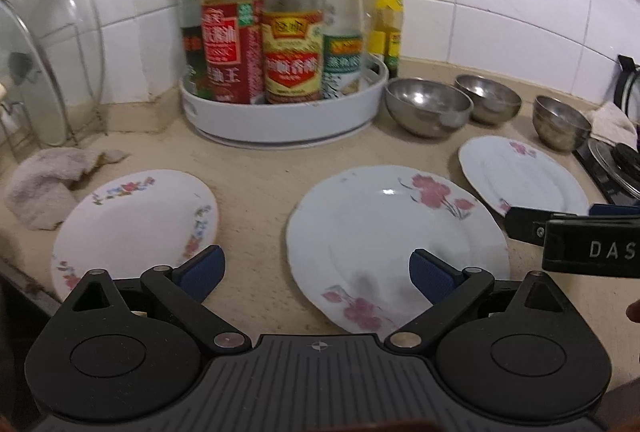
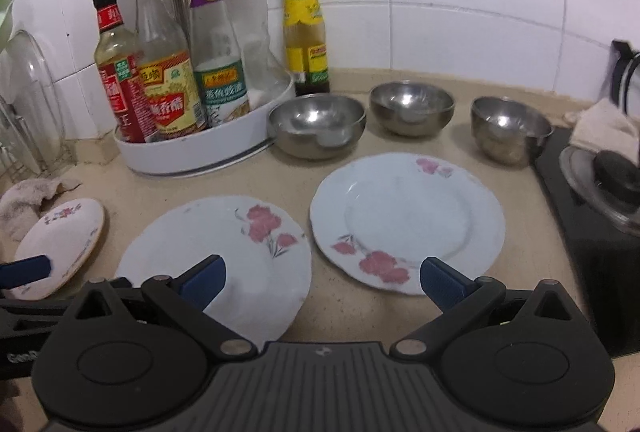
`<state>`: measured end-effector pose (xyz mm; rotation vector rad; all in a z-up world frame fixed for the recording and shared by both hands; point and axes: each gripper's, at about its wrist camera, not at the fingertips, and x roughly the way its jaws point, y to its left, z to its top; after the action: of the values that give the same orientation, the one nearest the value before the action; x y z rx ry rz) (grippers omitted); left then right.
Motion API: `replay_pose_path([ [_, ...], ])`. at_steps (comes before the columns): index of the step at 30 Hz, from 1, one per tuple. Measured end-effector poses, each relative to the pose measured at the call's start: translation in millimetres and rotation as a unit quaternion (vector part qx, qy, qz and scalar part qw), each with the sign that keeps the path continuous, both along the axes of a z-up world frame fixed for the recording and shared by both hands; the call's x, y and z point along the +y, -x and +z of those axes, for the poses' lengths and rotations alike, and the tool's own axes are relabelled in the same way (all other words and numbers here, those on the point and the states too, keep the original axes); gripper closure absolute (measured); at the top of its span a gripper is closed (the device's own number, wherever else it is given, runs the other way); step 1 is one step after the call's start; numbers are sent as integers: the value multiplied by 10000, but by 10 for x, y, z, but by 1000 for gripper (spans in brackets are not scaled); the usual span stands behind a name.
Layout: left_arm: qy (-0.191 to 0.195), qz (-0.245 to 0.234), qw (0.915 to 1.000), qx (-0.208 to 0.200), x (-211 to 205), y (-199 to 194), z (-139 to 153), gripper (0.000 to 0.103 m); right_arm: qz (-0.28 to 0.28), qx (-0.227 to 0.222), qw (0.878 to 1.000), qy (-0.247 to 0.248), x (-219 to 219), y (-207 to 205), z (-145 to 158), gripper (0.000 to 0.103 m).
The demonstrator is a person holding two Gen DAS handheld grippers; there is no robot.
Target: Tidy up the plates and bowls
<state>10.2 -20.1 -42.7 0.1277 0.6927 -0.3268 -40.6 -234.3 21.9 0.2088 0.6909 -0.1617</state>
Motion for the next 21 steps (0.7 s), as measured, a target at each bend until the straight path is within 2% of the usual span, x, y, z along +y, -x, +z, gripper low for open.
replay_pose_path([
  [4, -80, -73, 9999, 20, -54, -40, -15, 3, 330, 32, 9991, -249, -49, -50, -41, 2],
  [11, -205, 30, 9997, 122, -44, -197, -87, 4, 621, 249, 9973, -310, -132, -159, -107, 4],
  [16, -52, 40, 9999, 125, 12, -307, -65, 4, 817, 387, 9934, -711, -264, -156, -184, 7],
  [18, -68, -28, 9999, 117, -18, -356, -56, 6, 952, 353, 9918, -781, -271, -158, -193, 14],
  [21, -189, -56, 9997, 137, -94, -417, -59, 7, 1148, 451, 9883, -895, -272, -202, -237, 19],
])
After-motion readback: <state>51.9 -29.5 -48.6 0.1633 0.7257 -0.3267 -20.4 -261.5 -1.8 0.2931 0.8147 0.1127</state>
